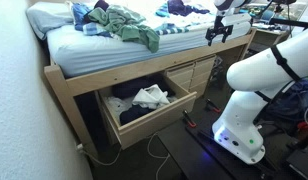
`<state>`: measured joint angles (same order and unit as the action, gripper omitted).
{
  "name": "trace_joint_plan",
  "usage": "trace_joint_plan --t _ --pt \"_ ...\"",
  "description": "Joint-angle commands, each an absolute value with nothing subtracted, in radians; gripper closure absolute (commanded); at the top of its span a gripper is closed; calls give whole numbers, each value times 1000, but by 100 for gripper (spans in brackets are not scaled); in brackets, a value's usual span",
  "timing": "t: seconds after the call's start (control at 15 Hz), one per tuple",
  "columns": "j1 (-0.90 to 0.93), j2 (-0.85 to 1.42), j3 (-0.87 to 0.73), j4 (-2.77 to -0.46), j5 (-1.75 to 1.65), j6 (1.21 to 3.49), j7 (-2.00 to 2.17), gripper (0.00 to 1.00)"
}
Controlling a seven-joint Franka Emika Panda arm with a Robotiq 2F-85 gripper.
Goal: Put the green cloth in the open drawer then close the drawer
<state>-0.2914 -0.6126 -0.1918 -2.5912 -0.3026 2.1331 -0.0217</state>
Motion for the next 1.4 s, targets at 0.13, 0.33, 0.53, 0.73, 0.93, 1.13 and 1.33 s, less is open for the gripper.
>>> trace_joint_plan --t 0.13,0.33,0.53,0.73,0.93,1.13,1.33 --pt "-292 -612 -191 -2589 -302 2131 -23 0" --pt "-292 -612 -191 -2589 -302 2131 -23 0" --pt "-292 -612 -191 -2589 -302 2131 -23 0" --pt "-270 -609 -178 -2589 -293 2150 -22 0" --pt "-220 -601 -171 -2583 -246 2175 -28 0" --pt "-173 -591 -156 -2574 -176 2218 -9 0" --pt "-124 -581 -152 -2563 -77 2252 -8 0"
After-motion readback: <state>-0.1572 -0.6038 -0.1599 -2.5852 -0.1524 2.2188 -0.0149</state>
